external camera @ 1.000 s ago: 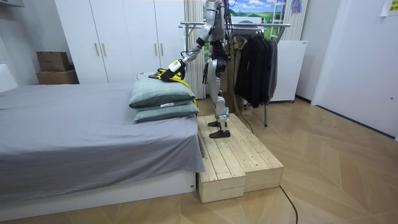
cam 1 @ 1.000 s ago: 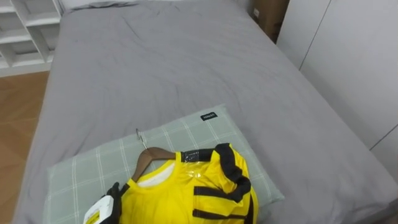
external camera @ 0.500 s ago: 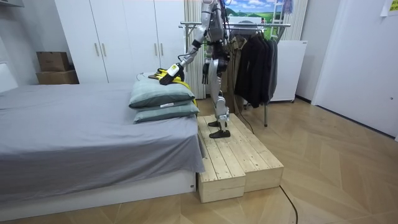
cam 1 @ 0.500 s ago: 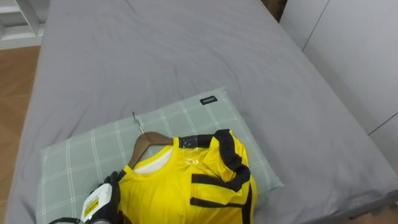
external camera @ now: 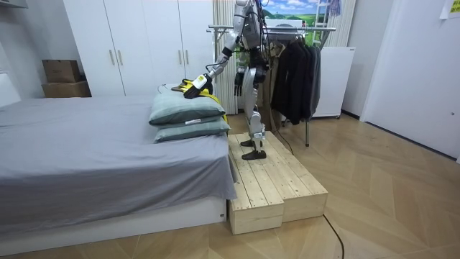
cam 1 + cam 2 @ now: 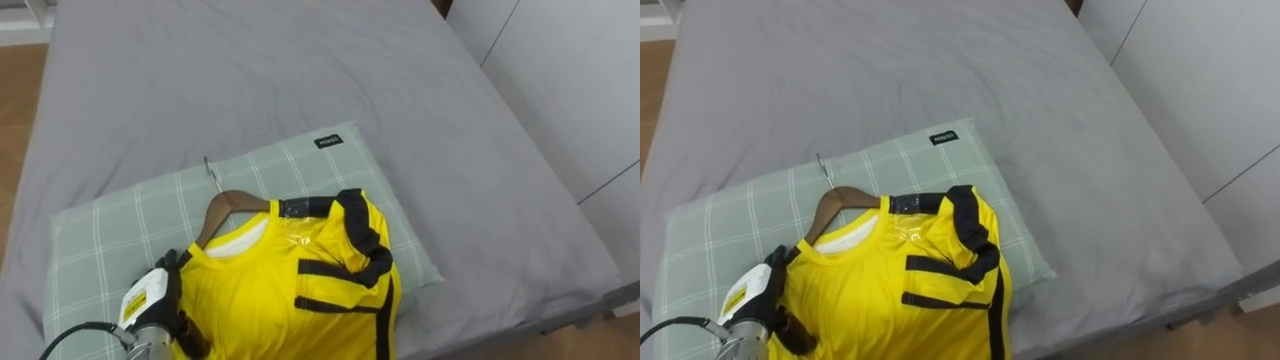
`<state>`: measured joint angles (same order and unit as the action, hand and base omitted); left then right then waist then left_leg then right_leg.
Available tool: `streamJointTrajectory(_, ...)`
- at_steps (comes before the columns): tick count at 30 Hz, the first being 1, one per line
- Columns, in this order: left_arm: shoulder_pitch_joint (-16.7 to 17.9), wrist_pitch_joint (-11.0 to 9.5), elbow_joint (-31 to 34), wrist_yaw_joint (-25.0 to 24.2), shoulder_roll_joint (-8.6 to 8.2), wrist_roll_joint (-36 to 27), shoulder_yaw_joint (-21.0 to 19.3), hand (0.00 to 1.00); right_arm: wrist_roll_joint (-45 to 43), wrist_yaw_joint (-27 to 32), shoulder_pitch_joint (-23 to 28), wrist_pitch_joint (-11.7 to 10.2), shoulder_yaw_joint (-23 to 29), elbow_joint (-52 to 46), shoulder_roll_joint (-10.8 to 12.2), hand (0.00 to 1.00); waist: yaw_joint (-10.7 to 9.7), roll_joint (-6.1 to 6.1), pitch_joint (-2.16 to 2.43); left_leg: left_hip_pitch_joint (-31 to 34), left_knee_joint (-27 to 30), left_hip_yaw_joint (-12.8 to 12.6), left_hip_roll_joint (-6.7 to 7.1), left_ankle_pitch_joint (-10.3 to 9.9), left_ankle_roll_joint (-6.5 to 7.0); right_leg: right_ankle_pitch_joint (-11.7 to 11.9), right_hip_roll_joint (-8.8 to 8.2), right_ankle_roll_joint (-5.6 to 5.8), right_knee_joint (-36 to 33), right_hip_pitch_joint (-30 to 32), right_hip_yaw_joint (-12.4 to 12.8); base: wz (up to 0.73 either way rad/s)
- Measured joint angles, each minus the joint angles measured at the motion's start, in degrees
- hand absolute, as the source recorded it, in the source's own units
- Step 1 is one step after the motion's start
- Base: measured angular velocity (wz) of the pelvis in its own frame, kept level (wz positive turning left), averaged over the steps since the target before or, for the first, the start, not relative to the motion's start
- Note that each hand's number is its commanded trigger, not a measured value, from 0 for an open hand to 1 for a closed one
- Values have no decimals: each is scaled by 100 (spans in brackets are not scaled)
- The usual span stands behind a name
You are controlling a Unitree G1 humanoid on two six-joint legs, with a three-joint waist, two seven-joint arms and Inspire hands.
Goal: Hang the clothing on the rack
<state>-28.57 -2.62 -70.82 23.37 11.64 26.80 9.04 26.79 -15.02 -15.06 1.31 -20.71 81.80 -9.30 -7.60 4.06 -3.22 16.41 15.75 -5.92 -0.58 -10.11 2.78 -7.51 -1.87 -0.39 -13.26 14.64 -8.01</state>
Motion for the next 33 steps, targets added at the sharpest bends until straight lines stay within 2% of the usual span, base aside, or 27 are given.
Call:
streamJointTrajectory(20,-81,-27,0,-25,54,-6,-1,0,14,-12,-68,-7,-54,10,4,0,13,-9,4,188,105,-4,-37,9,-11,30,12,-38,-154,215,-12,0)
streamJointTrajectory(21,-83,-28,0,-25,56,-27,-2,11,45,-12,-74,-9,-54,11,4,0,15,-9,4,188,108,-4,-39,9,-11,30,13,-38,-154,214,-13,0)
streamJointTrajectory(22,-83,-28,0,-27,59,-31,-2,44,58,-10,-83,-10,-53,13,4,0,15,-9,4,189,109,-4,-40,9,-11,30,12,-38,-154,214,-12,0)
streamJointTrajectory(23,-83,-29,0,-28,60,-30,-4,72,60,-10,-84,-10,-53,13,4,0,15,-9,4,190,112,-4,-41,9,-11,30,13,-38,-154,214,-12,0)
streamJointTrajectory(24,-85,-30,0,-30,66,-30,-11,93,61,-12,-84,-13,-53,12,4,0,15,-9,4,196,127,-4,-43,9,-11,30,14,-39,-155,213,-12,0)
streamJointTrajectory(25,-86,-33,0,-30,73,-26,-49,100,57,-11,-83,-13,-51,12,4,0,14,-8,4,197,134,-5,-46,9,-11,30,17,-39,-156,213,-8,0)
streamJointTrajectory(33,-168,-47,16,233,257,24,-108,100,52,-8,-87,-14,-54,12,4,0,15,-12,6,189,139,-5,-48,11,-15,43,18,-57,-168,206,-14,0)
